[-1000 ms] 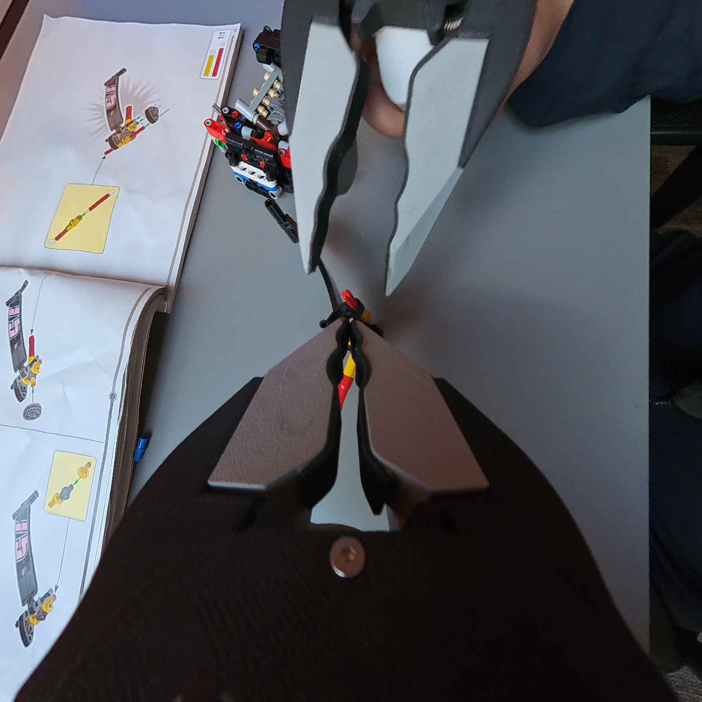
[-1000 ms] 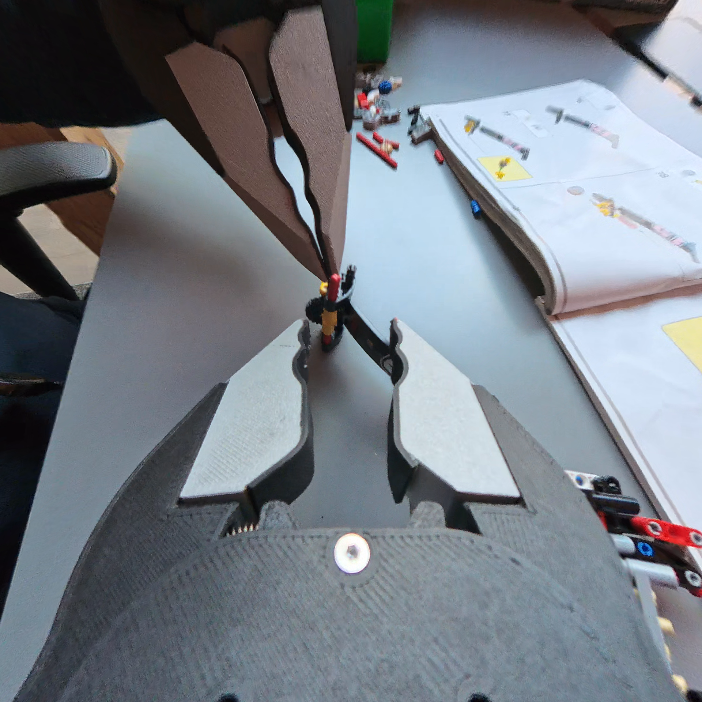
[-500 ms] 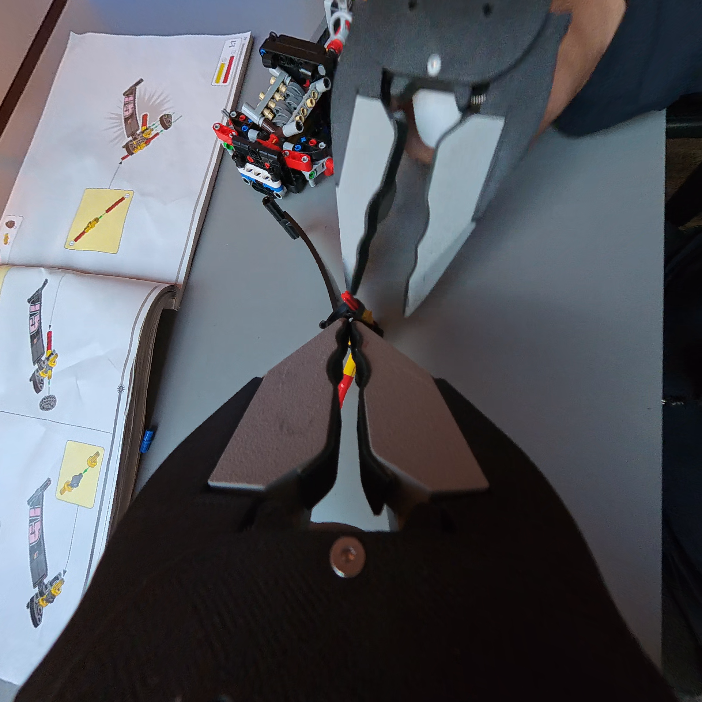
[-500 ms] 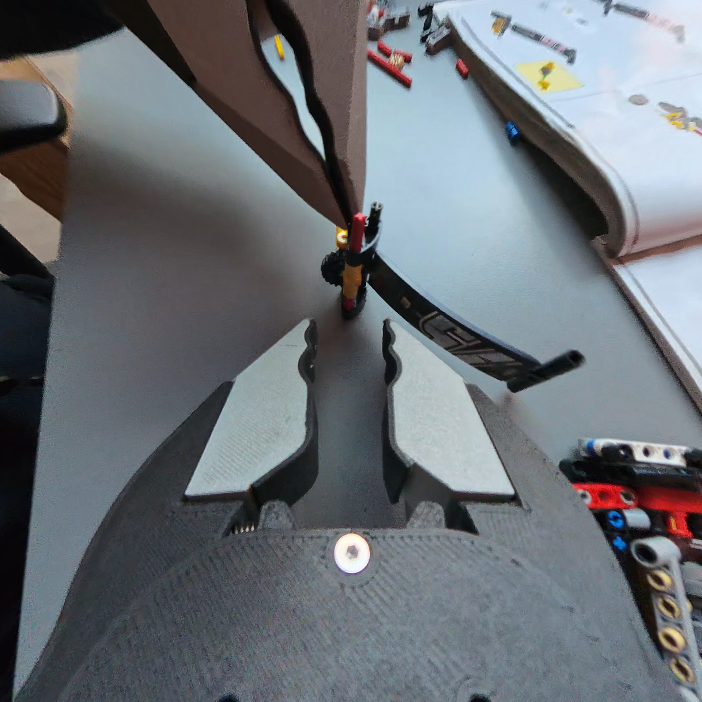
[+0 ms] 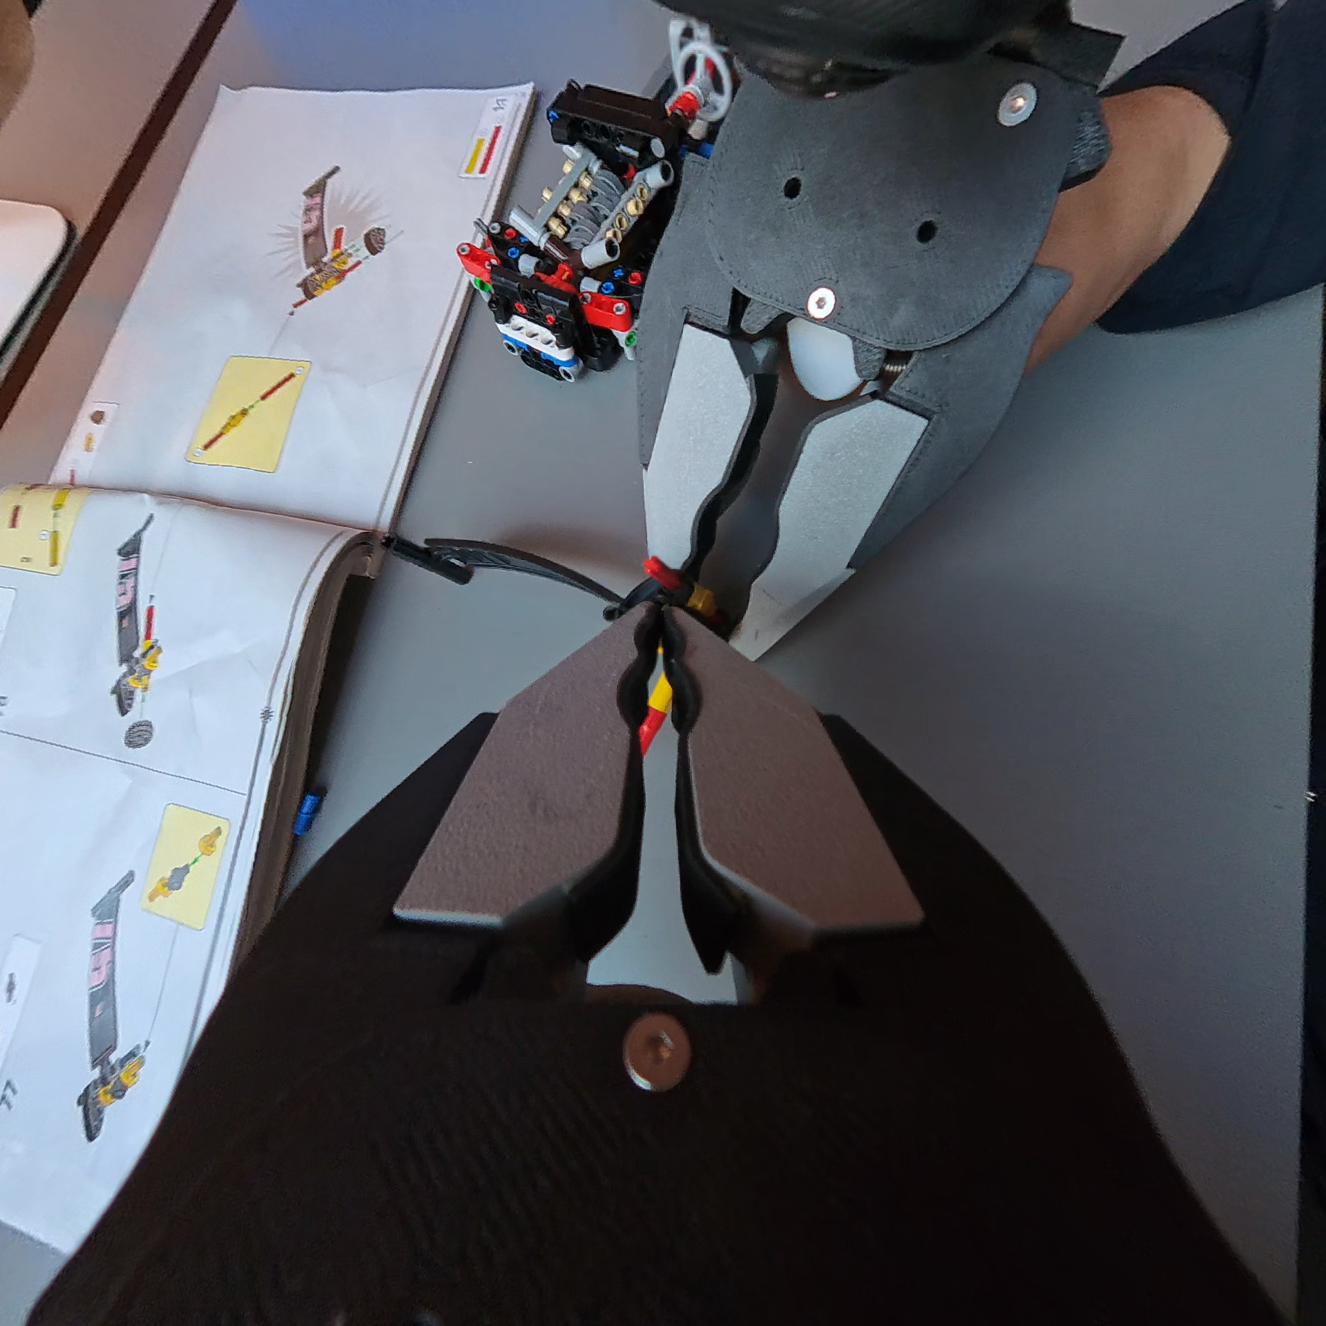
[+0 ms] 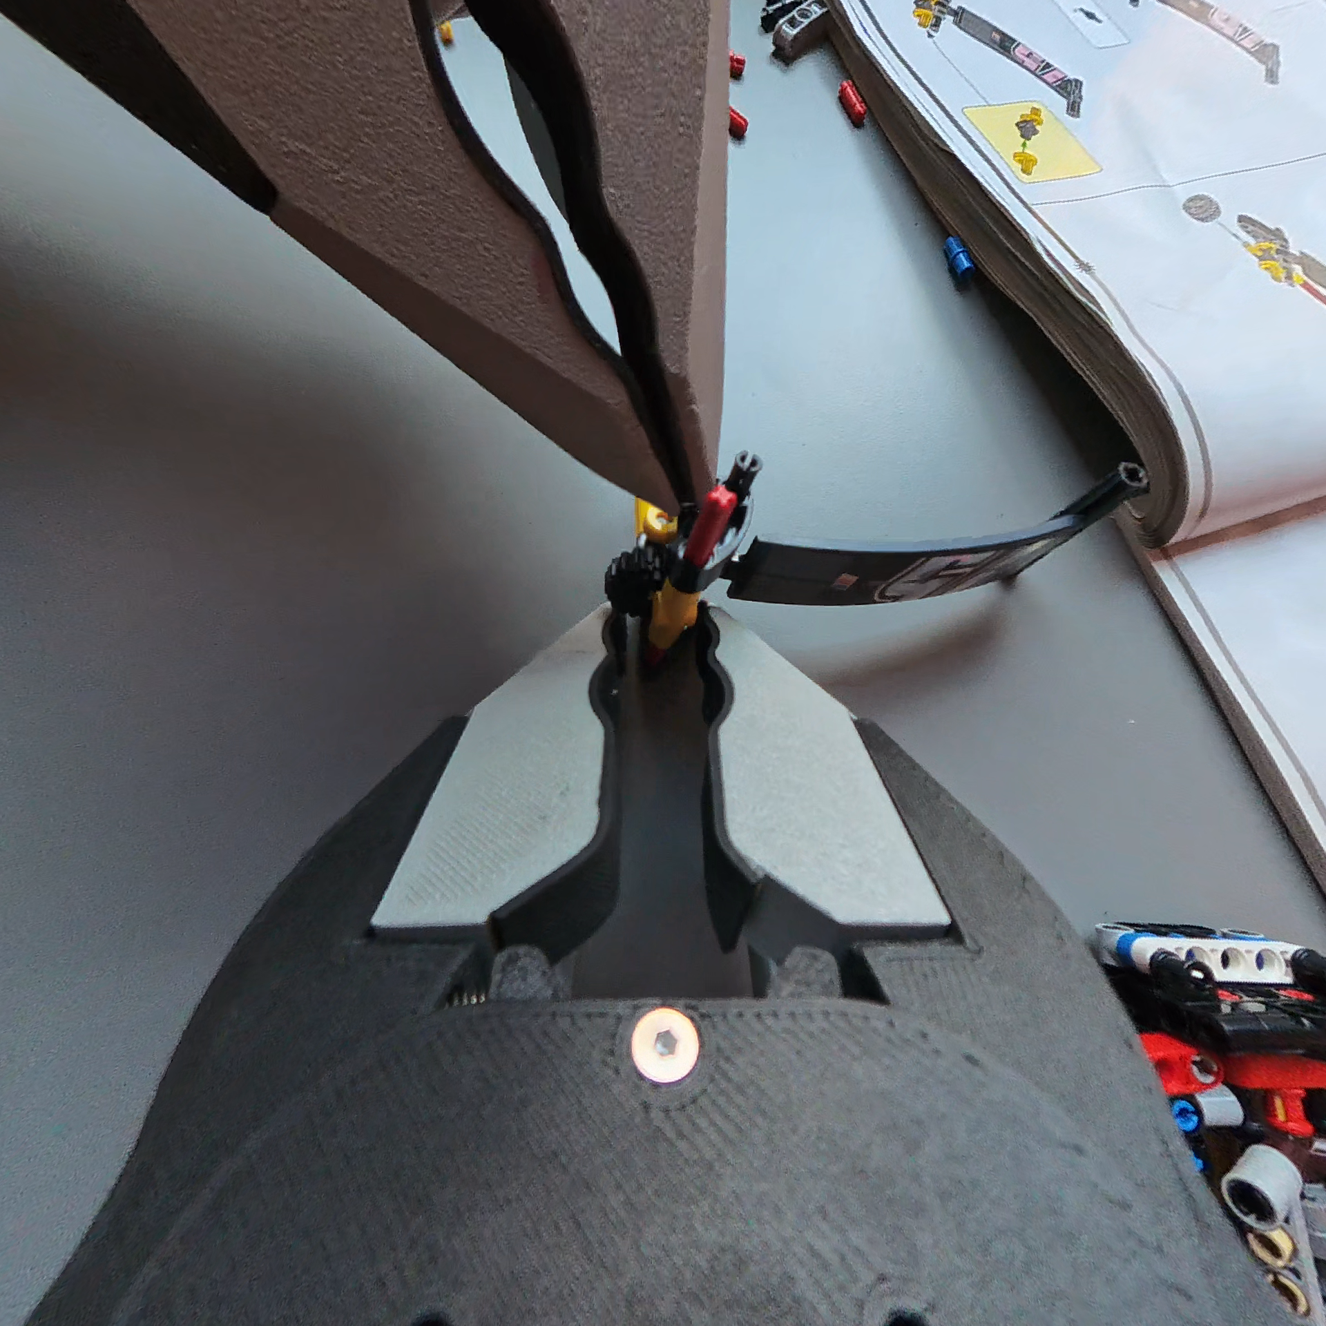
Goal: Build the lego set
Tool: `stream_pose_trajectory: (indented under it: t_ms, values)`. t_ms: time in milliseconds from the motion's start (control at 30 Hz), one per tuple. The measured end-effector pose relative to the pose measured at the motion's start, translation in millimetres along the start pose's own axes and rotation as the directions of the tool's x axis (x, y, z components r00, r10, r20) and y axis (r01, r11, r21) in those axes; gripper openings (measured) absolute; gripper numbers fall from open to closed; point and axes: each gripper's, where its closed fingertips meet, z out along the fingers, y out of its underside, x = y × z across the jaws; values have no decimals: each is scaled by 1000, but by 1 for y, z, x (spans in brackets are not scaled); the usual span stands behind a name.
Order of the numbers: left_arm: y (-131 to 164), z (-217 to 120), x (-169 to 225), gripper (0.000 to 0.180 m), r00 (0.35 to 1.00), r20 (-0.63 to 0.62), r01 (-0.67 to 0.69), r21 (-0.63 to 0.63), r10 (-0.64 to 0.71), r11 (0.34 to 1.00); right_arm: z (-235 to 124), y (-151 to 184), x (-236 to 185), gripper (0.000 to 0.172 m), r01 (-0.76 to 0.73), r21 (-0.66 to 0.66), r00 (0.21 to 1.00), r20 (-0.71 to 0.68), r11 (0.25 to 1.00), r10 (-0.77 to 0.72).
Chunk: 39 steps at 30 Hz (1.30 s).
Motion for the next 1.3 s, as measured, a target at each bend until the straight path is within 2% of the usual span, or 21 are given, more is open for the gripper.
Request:
stream_pose_trajectory:
  t_ms: [100,200,267,333,433,567,700,900,1100,1200,1300]
  values:
    - [-5,-4,-5,0,998,60,-19,15,18,1000,-1,0,2,14,13,-1,1000,-15,1000,-13]
    - [-7,-6,-6,0,997,70,-21,7,20,1000,0,0,1,14,16,-2,1000,-14,1000,-16]
    - [0,-2,-11,29,996,91,-13,-38,16,999,0,0,1,14,17,-2,1000,-10,1000,-17]
    - [6,1,-11,34,996,89,-15,-71,21,997,0,0,1,14,18,-1,1000,-9,1000,-18]
    - [6,6,-7,21,998,59,-25,-74,29,997,0,0,1,14,21,1,1000,-7,1000,-21]
    - [6,8,-7,21,998,32,-53,-92,56,994,0,0,1,16,19,2,1000,-9,1000,-19]
    - [13,8,-9,20,994,43,-97,-147,105,984,-5,5,0,30,-3,1,1000,10,1000,3]
    - [14,8,-8,20,988,59,-132,-159,142,978,-11,10,3,23,-38,5,999,14,999,38]
    - [15,7,-7,20,986,64,-146,-146,156,978,-19,18,5,33,-39,2,999,19,999,39]
    - [14,8,-5,20,971,80,-211,-135,223,968,-22,20,8,31,-66,8,997,32,998,65]
    - [13,8,-2,20,958,109,-252,-131,267,959,-19,18,6,18,-50,7,998,34,999,50]
